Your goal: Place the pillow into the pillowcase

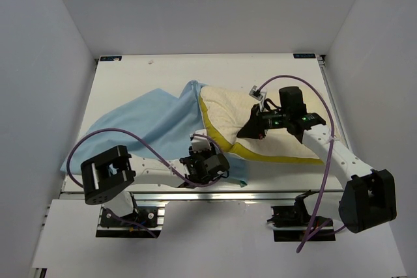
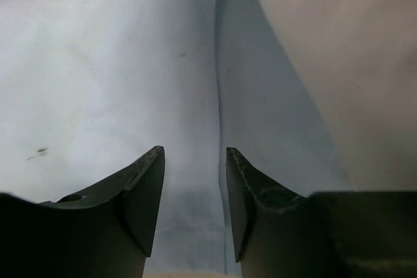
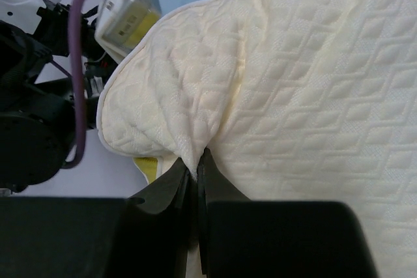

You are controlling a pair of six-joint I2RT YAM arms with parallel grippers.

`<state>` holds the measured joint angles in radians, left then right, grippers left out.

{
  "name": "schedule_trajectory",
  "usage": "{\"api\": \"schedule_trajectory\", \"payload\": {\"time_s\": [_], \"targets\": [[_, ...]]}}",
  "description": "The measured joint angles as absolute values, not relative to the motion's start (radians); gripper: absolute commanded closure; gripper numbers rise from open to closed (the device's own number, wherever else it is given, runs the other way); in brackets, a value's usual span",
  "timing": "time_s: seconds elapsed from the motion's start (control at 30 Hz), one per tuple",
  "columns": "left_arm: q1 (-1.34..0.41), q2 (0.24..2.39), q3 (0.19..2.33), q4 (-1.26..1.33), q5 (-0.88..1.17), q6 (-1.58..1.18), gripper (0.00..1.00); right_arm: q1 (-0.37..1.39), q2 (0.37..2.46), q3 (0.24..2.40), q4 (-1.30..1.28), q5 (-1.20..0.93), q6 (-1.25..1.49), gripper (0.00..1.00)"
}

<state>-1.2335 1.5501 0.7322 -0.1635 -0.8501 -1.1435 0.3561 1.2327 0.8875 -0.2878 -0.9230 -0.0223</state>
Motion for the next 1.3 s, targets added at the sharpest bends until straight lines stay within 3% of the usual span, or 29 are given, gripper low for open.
{"api": "schedule_trajectory", "payload": {"time_s": [0.5,0.8,1.3], "targets": [[-1.264,1.74,0.838,-0.204,-0.868,-1.118,0.48,0.34,1.233,0.888,-0.299,-0.926,-0.013,0.96],[-1.282,1.916,1.038,-0.41,-1.003,-1.213,0.74,0.314,1.233,0.888,-0.299,-0.907,-0.009,0.96],[-1.345,1.783,0.949,-0.537,-0.925,-1.279,0.91,0.321,1.234,0.885,-0.313,-0.903,-0.035,0.96]]}}
